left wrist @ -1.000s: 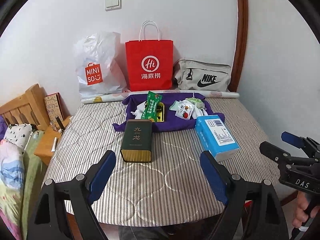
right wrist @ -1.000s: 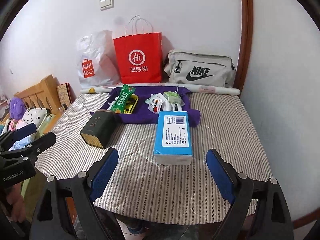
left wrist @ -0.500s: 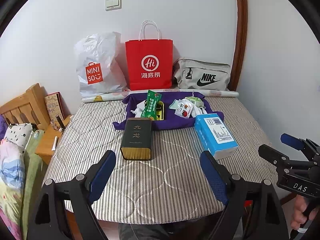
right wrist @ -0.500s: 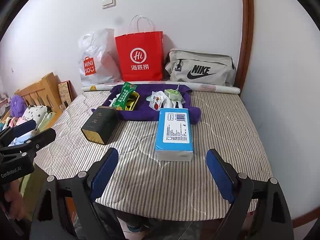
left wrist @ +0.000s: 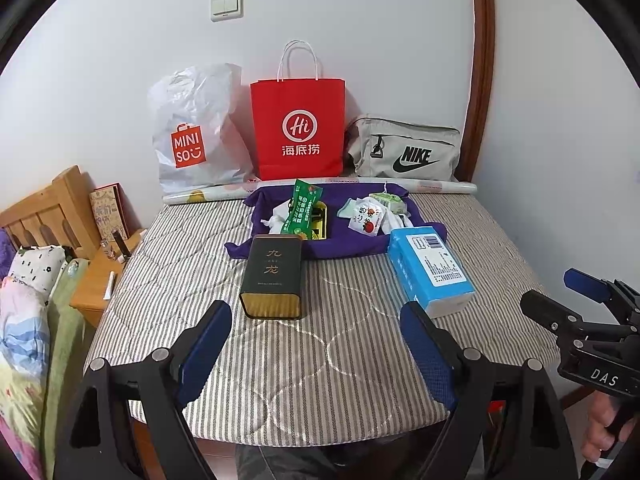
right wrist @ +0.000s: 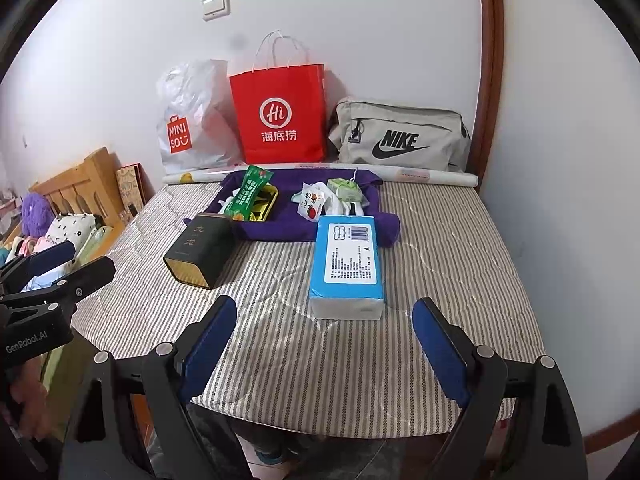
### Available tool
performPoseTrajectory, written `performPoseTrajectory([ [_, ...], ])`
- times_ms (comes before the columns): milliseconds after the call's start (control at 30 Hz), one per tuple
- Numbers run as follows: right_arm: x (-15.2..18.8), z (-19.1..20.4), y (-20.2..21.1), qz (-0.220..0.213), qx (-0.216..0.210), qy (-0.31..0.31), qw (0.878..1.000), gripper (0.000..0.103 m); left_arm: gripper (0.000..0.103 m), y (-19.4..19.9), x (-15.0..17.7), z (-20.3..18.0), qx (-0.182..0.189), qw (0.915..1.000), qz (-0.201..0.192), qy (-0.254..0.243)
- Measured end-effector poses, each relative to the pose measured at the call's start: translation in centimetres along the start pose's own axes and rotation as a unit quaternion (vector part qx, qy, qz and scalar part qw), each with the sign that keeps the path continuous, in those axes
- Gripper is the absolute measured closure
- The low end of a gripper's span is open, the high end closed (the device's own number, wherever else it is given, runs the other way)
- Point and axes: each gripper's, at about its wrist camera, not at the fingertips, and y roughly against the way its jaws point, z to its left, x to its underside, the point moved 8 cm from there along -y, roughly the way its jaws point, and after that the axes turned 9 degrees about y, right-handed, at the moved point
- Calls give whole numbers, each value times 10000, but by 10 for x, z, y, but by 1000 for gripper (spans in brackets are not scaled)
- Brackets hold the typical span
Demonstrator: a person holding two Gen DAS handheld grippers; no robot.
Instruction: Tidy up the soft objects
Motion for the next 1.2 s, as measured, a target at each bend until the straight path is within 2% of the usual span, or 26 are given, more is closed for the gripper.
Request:
performPoseTrajectory([
  [1200,0,2,3,-61,-5,54,10000,14,18,6,0,4,-53,10000,-24,64],
])
